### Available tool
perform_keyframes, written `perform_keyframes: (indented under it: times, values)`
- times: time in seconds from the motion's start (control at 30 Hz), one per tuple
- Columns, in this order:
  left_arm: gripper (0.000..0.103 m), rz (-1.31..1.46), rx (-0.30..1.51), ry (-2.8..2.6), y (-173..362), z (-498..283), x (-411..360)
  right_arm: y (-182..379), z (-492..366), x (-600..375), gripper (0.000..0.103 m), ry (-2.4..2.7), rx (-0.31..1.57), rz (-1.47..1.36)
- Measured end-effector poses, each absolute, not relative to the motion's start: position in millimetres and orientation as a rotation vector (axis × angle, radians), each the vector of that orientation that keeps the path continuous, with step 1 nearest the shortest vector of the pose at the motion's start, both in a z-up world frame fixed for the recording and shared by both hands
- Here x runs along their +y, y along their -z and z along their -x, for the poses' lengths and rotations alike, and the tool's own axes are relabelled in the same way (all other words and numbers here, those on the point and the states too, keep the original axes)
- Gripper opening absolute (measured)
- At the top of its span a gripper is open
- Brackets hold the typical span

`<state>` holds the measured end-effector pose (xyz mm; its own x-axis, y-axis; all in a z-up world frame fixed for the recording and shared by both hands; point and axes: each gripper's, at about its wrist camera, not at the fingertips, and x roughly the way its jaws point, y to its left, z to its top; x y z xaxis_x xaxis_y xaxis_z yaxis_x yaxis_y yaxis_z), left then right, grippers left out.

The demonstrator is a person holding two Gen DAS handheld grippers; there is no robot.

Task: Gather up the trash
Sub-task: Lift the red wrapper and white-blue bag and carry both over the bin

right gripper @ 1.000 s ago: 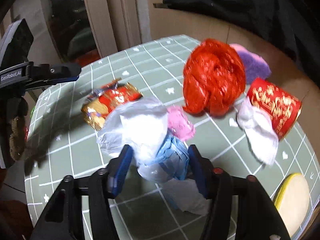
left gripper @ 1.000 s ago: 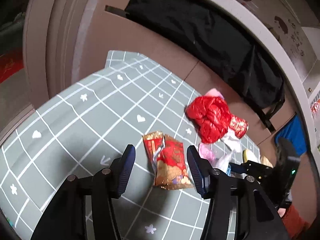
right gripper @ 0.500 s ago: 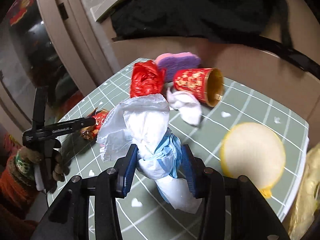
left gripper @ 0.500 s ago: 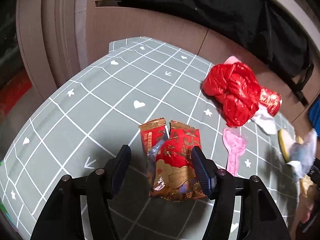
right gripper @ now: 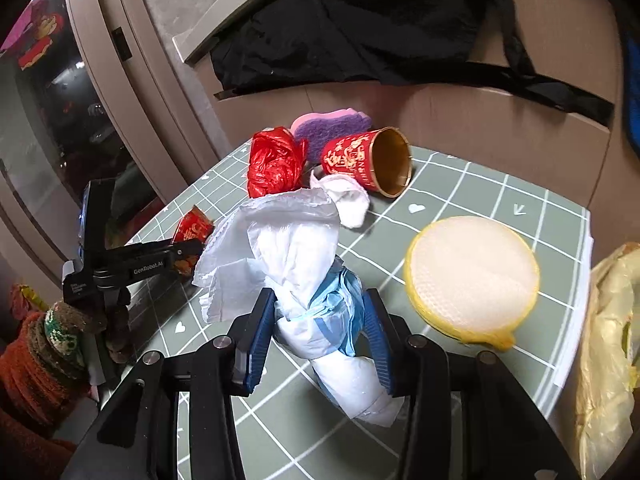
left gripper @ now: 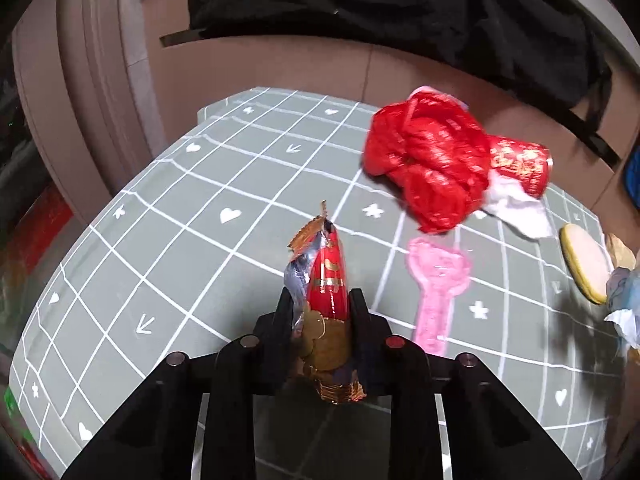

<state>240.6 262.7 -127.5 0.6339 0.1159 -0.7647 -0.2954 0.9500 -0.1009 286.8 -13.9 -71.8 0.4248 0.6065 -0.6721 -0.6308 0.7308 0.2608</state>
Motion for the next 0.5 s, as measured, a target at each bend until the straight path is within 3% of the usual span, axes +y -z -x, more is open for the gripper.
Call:
perform_keyframes:
  times: [0.5]
  values:
    - [0.024,0.217,0.606,-0.078,21,-223,200,32,-274,-46,0.041,-0.726,0.703,0.025]
